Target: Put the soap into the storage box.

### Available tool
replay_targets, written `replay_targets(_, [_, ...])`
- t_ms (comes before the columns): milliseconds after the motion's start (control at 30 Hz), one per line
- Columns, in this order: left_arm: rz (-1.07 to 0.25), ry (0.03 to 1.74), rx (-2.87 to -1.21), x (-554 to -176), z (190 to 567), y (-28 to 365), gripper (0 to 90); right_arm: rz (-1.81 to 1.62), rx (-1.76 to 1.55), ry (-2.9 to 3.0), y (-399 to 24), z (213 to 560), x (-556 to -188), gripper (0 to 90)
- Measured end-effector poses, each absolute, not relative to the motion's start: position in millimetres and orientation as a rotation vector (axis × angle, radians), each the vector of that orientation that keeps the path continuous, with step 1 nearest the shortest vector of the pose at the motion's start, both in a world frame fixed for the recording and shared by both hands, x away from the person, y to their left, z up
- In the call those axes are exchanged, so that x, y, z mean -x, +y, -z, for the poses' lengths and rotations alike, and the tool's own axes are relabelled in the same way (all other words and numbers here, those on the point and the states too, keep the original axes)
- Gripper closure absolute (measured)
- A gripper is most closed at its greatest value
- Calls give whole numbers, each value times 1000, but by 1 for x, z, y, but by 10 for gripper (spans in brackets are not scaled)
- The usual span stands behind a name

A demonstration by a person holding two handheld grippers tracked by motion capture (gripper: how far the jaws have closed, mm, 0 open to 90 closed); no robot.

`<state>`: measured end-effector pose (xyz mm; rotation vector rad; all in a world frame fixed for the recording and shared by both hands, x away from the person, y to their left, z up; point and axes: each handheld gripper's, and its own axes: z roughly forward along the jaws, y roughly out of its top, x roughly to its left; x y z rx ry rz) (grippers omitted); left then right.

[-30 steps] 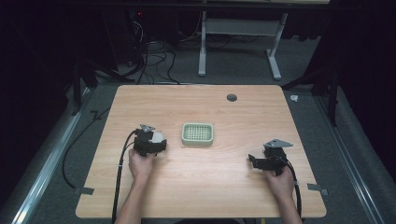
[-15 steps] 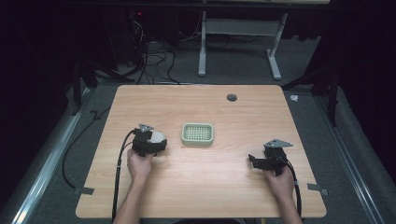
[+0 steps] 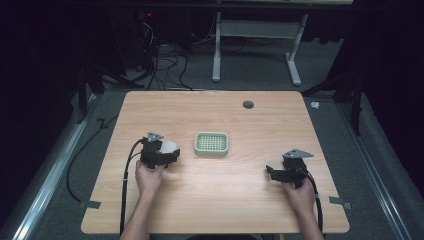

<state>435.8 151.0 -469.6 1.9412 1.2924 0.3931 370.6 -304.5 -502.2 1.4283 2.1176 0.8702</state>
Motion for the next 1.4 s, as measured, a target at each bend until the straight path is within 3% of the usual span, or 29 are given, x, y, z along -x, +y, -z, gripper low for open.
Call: replay_targets(1400, [-336,1040,-2026,-425,423,102,236,-872,-1430,2117,-305,502,-370,199])
